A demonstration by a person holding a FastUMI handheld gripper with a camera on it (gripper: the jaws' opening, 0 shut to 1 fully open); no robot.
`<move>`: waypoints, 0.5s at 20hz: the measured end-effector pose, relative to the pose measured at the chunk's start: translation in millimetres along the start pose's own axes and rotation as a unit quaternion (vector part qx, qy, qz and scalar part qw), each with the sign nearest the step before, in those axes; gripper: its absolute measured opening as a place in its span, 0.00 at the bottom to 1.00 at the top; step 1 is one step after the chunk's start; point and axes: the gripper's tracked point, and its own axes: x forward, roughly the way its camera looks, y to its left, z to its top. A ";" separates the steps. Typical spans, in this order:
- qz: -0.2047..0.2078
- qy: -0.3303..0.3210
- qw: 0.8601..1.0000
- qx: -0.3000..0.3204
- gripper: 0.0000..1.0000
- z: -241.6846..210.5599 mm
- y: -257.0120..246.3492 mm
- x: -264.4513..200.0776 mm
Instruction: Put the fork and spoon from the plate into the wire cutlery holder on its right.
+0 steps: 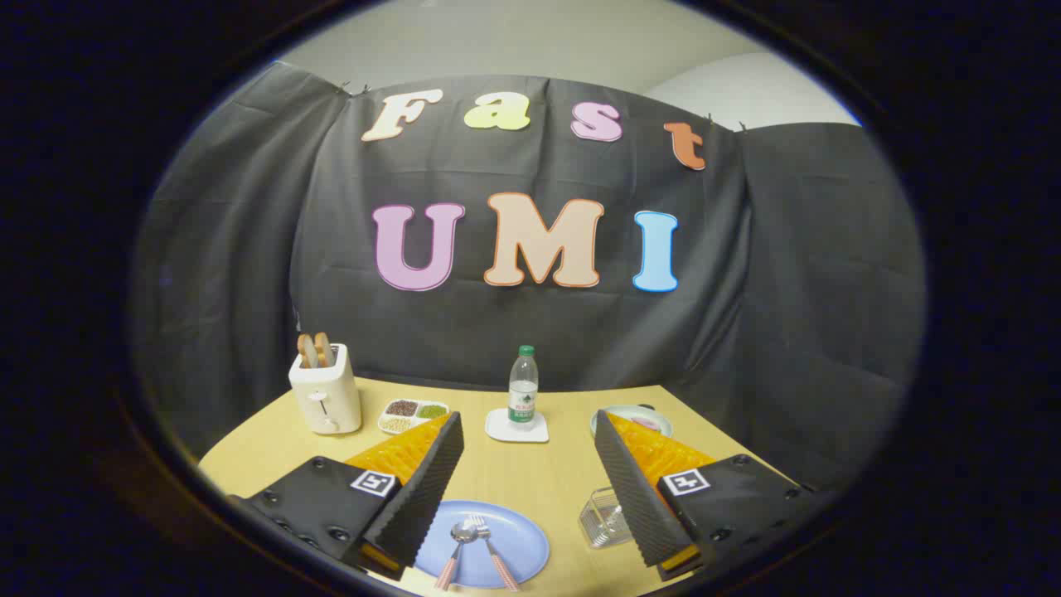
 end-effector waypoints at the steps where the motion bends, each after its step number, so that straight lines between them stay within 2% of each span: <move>1: 0.000 0.001 1.000 0.005 1.00 0.4 0.5 -0.5; 10: -0.024 0.015 0.999 0.024 1.00 -12.2 -8.0 -8.0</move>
